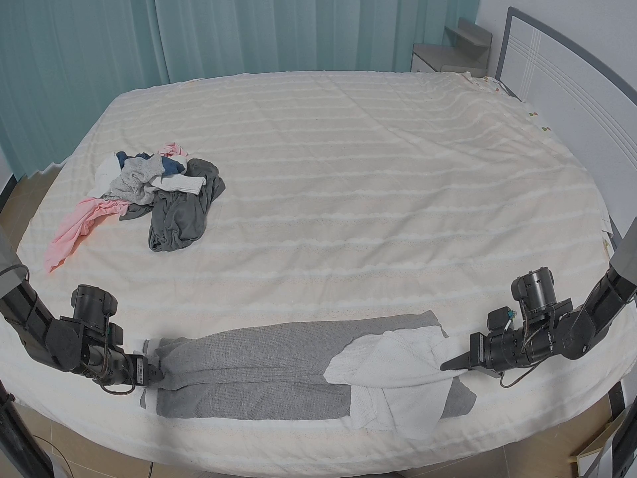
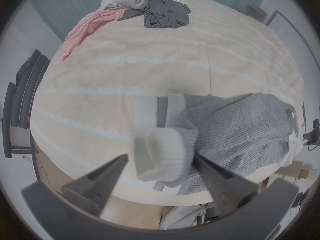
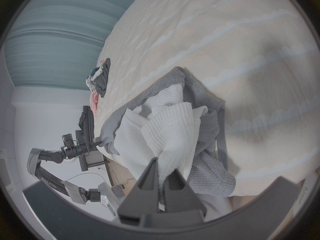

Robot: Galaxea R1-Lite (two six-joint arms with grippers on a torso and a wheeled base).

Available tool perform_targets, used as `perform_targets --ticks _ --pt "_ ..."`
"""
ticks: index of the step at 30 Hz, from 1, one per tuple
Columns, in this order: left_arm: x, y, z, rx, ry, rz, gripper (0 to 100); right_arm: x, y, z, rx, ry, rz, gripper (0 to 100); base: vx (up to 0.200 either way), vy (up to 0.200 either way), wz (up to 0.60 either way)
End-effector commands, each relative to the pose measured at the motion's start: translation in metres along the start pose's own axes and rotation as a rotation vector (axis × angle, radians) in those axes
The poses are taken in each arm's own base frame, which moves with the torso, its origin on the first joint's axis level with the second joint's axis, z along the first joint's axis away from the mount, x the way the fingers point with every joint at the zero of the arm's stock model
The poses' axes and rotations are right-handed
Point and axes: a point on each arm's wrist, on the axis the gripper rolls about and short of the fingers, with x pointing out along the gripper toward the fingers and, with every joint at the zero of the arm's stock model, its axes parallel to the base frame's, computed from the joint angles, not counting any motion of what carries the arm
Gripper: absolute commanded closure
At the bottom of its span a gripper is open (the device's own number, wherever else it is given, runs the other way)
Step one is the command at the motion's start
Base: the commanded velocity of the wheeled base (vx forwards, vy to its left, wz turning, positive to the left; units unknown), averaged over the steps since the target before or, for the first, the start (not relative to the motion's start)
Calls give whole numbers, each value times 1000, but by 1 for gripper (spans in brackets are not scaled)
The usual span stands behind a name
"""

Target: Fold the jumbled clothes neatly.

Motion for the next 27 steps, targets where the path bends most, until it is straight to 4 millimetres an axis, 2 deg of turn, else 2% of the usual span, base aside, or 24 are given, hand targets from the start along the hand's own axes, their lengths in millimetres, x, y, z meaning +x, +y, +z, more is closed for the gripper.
perform_targets --ticks 1,3,6,7,9,14,18,21,24,27 --pt "-11 6 2 -27 -48 25 0 -11 4 -8 -46 -25 15 100 0 0 0" --pt "-14 8 4 -44 -73 41 0 -14 6 -11 -65 -39 25 100 0 0 0" --pt "-32 10 15 -103 -167 39 0 -10 10 -14 -150 -85 48 100 0 0 0" --pt "-32 10 15 -103 -167 39 0 -10 10 -14 -150 -85 48 100 0 0 0" --pt "-45 9 18 -111 -197 27 0 -3 10 -17 -165 -80 53 100 0 0 0" --pt "-56 10 33 -126 -224 19 0 4 3 -23 -145 -57 7 100 0 0 0" --pt "-66 25 59 -222 -263 49 0 7 -1 -27 -131 -42 -13 100 0 0 0" --pt "-69 33 65 -250 -288 67 0 6 -1 -27 -134 -45 -11 100 0 0 0" --pt "-73 29 69 -240 -299 47 0 4 0 -27 -136 -51 -13 100 0 0 0" --pt "-73 6 71 -179 -261 -2 0 4 -1 -29 -131 -51 -28 100 0 0 0"
